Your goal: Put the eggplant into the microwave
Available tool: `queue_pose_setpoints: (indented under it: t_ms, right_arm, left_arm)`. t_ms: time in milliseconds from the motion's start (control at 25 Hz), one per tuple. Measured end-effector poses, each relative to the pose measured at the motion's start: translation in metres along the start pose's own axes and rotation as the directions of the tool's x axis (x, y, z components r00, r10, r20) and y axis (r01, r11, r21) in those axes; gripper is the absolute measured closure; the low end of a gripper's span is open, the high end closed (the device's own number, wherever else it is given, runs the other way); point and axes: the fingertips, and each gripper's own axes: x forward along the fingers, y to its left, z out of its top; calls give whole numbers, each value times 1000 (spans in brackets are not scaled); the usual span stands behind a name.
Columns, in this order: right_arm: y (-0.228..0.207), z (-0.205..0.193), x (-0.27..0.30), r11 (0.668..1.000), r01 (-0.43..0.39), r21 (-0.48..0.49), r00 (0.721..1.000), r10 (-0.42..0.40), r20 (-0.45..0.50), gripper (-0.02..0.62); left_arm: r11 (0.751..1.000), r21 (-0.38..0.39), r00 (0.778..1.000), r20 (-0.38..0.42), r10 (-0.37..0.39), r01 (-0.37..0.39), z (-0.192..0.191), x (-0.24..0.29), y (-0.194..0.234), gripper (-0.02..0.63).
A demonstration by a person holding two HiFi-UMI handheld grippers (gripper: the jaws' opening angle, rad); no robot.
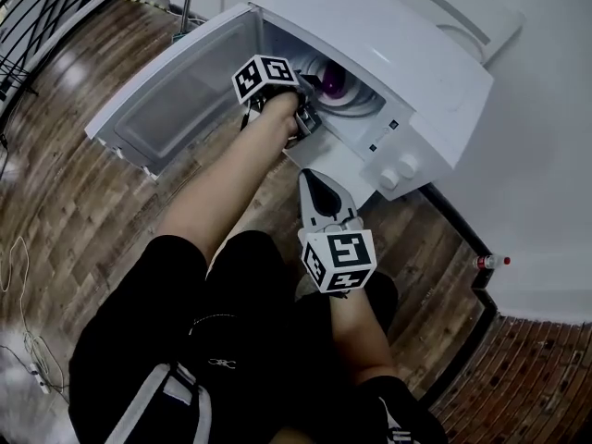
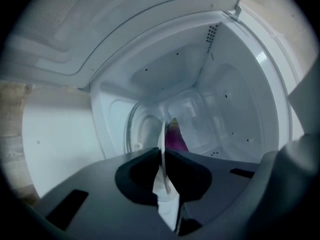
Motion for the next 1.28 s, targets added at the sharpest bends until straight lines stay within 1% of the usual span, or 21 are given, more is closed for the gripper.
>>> queue_pose_setpoints:
  t_ms: [80, 120, 200, 280, 360, 440, 480, 520, 560, 680, 720, 760, 840, 920, 1000, 1040, 1120, 1200, 1280]
  right_arm:
    - [5, -1, -1, 1000, -4, -19, 1000, 4, -1, 583]
    - [8, -1, -1, 1000, -10, -24, 1000, 10, 1, 583]
    - [14, 3, -2, 999, -28, -29, 1000, 28, 10, 583]
    - [16, 4, -2, 999, -38, -28, 999, 38, 13, 583]
    - [16, 0, -2, 999, -39, -23, 999, 39, 6, 583]
    - [15, -2, -2, 999, -32, -23, 999, 32, -2, 583]
    - [15, -2, -2, 999, -28, -24, 1000, 28, -2, 583]
    - [14, -3, -2, 999, -23, -23, 1000, 23, -1, 583]
    - [12, -3, -2, 1000, -16, -19, 1000, 16, -1, 583]
    - [2, -6, -1, 1000, 19, 6, 1000, -19, -2, 583]
    - [-1, -5, -1, 999, 29, 19, 1000, -29, 2, 583]
    - [-5, -5, -1, 999, 39, 35, 999, -39, 7, 583]
    - [-13, -5, -1, 996, 59, 70, 998, -60, 17, 583]
    - [-22, -6, 1, 992, 82, 94, 996, -84, 22, 583]
    - [-30, -9, 4, 989, 105, 105, 994, -108, 22, 583]
    - [-33, -11, 6, 987, 115, 109, 993, -118, 22, 583]
    - [-37, -13, 10, 985, 130, 111, 991, -133, 27, 583]
    - [-39, -16, 12, 985, 136, 103, 989, -141, 38, 583]
    - [-41, -21, 12, 985, 142, 93, 988, -147, 46, 583]
  left_arm:
    - [995, 89, 999, -8, 38, -38, -2, 1, 0, 584]
    - [988, 140, 998, -10, 60, -58, -2, 1, -1, 584]
    - [961, 255, 994, -7, 110, -105, -2, 1, -1, 579]
    - [915, 374, 987, 6, 160, -150, 0, 2, -1, 553]
    - [856, 480, 979, 34, 200, -191, 2, 2, -1, 528]
    - [794, 561, 971, 88, 223, -233, 8, 1, 0, 477]
    - [770, 588, 968, 118, 223, -249, 11, -1, 0, 468]
    - [752, 606, 966, 145, 214, -258, 14, -2, 1, 468]
    - [742, 619, 966, 166, 198, -259, 16, -3, 2, 468]
    - [723, 646, 968, 210, 140, -245, 20, -10, -1, 469]
    - [710, 661, 966, 226, 122, -244, 22, -15, -3, 515]
    - [689, 682, 965, 243, 102, -245, 23, -22, -6, 606]
    - [632, 737, 962, 269, 48, -238, 23, -40, -16, 606]
    - [575, 789, 962, 273, -10, -218, 16, -60, -25, 606]
    - [533, 822, 962, 267, -55, -198, 3, -82, -30, 606]
    - [520, 833, 962, 263, -70, -190, -5, -93, -31, 607]
    - [507, 843, 963, 256, -85, -180, -23, -115, -27, 607]
    - [509, 842, 965, 251, -77, -178, -43, -133, -17, 607]
    - [527, 832, 970, 238, -59, -172, -63, -147, -6, 607]
